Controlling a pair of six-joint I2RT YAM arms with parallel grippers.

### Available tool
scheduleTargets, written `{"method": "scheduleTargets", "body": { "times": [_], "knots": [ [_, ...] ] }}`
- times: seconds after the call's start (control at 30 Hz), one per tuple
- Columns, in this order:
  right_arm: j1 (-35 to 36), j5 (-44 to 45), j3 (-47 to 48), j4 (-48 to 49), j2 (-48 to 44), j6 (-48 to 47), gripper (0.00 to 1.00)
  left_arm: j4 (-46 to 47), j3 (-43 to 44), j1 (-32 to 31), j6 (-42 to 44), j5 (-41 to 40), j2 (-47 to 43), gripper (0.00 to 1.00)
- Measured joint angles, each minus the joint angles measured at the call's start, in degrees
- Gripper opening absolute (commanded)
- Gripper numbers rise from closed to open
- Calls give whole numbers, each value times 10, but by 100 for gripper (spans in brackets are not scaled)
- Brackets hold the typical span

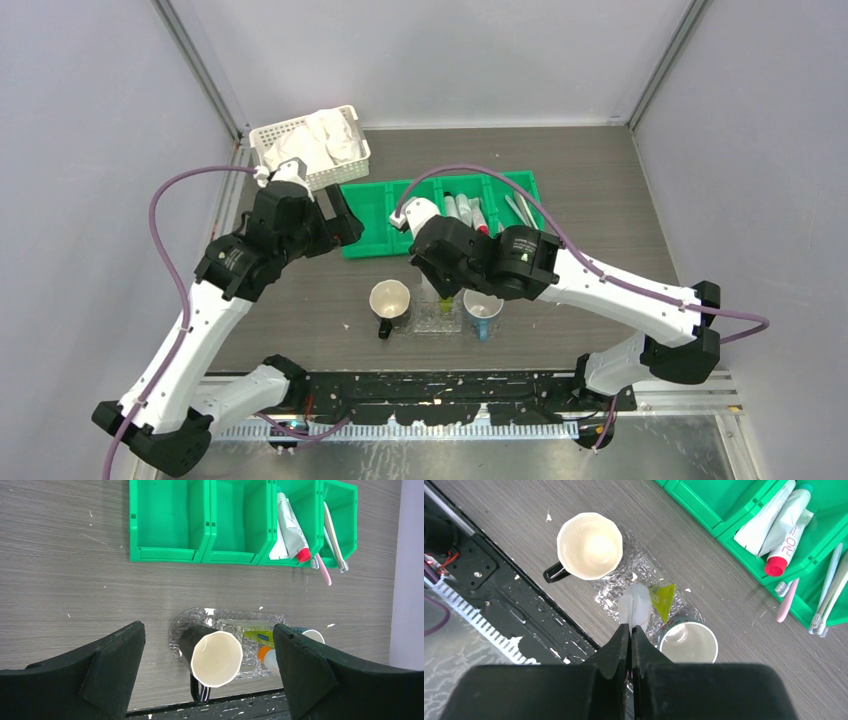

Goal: Prepare toiletry sets of a toothbrush and toothpaste on the tray

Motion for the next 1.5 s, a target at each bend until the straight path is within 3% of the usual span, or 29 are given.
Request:
{"method": "scheduleTargets", "body": {
  "times": [1.5],
  "knots": [
    [-5,25,-137,135,10,-20,1,0,-30,0,1,0,-7,100]
  ]
}}
